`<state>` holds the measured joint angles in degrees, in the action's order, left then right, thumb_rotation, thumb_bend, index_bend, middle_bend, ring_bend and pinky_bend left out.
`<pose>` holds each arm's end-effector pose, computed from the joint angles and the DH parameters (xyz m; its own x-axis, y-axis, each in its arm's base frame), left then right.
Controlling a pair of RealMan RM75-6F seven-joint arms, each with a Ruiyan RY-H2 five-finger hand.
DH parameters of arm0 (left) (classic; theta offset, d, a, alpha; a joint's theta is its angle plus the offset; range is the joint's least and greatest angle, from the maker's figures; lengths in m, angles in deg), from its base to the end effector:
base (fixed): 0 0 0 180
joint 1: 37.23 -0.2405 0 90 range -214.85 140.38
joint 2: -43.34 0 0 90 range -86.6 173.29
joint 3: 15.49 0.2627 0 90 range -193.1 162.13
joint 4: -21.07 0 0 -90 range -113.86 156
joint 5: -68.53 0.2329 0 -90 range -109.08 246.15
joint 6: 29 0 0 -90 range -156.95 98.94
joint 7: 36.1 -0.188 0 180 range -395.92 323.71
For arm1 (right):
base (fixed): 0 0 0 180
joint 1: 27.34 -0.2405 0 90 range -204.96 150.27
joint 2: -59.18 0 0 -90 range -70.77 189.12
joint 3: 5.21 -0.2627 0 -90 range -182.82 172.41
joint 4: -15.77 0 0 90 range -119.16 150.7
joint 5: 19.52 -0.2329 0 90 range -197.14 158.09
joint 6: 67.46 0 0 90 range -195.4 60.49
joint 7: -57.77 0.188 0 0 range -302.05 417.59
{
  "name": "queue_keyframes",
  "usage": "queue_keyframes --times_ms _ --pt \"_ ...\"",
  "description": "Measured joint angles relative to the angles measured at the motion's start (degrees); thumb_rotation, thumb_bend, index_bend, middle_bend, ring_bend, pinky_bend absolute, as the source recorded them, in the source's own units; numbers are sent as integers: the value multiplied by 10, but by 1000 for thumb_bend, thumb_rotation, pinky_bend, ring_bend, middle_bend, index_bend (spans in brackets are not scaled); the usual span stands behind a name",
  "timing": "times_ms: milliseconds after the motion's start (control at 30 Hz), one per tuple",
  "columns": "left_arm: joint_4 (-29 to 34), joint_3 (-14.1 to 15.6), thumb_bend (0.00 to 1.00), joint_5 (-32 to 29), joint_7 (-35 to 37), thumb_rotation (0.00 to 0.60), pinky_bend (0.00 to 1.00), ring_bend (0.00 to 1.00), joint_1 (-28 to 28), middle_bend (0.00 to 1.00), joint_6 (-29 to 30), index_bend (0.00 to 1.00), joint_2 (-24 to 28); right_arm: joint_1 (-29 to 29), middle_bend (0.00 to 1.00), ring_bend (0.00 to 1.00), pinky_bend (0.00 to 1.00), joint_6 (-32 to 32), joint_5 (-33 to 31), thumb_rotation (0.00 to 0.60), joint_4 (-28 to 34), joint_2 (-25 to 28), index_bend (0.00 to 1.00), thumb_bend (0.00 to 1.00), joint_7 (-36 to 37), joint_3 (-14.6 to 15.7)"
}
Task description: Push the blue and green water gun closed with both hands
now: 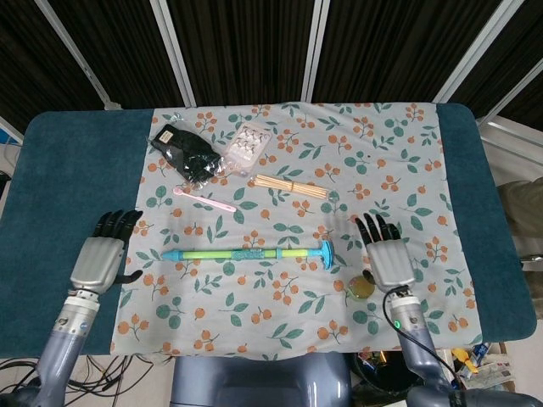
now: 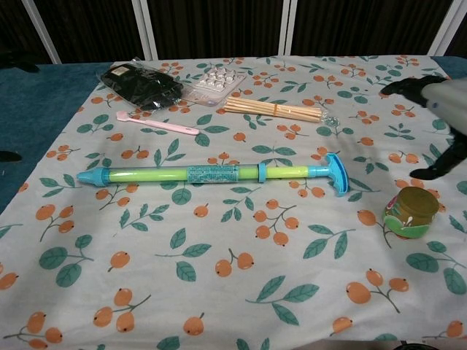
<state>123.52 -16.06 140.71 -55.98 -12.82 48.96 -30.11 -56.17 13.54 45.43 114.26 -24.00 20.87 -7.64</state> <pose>-0.2242 0.2970 0.0496 0.4164 0.1199 0.9012 0.9034 -0.1667 -0.3952 -0.2033 -0.3169 0.0145 0.5709 -0.0636 0.8185 -0.8173 -0.1379 0.5594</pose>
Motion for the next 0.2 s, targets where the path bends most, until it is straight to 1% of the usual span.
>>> queue_keyframes --times_ms 67,200 --pt "-12 16 91 32 34 600 43 3 -24 24 23 13 16 22 0 0 153 18 34 600 6 27 3 62 39 18" --pt "-42 45 91 76 81 600 32 0 -69 4 65 2 35 78 0 0 152 67 115 600 7 83 0 61 115 64"
